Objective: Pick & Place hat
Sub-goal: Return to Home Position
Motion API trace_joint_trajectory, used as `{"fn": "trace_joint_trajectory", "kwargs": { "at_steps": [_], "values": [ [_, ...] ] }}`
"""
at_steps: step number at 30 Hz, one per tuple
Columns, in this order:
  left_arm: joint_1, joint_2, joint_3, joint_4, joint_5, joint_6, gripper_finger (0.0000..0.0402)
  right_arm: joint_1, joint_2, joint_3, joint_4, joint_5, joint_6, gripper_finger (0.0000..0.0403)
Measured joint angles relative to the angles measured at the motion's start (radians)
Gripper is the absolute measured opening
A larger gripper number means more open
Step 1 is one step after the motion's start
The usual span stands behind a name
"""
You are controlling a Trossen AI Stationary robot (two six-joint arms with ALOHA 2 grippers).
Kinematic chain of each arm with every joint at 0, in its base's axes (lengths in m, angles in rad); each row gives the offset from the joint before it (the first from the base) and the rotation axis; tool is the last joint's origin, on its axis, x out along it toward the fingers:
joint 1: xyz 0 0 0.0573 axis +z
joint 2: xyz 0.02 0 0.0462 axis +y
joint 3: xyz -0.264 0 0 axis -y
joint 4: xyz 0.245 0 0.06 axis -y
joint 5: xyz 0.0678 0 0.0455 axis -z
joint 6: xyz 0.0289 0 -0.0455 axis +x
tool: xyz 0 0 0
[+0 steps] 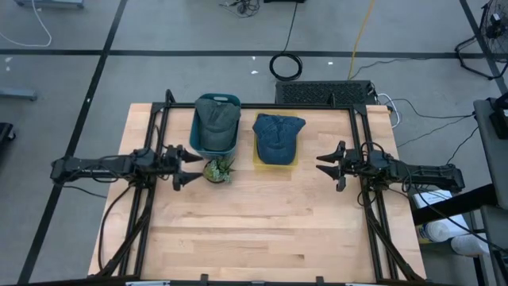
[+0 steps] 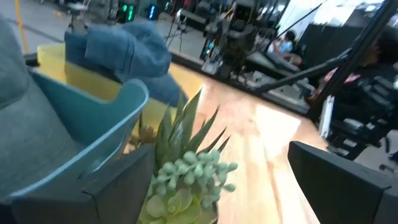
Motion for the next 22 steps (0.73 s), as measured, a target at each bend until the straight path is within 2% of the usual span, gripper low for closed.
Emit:
{"fn": "trace_joint_trajectory", "kwargs": {
  "at_steps": [13,22],
  "values": [
    [0.014,-0.185,0.001,0.002,0.002,0.000,0.0379,0.000,0.000,0.000,0.000,0.000,0.000,0.0141],
    [0.014,-0.185,0.002,0.005,0.002,0.001,0.0379,0.000,0.000,0.000,0.000,0.000,0.000,0.0141]
  ]
}}
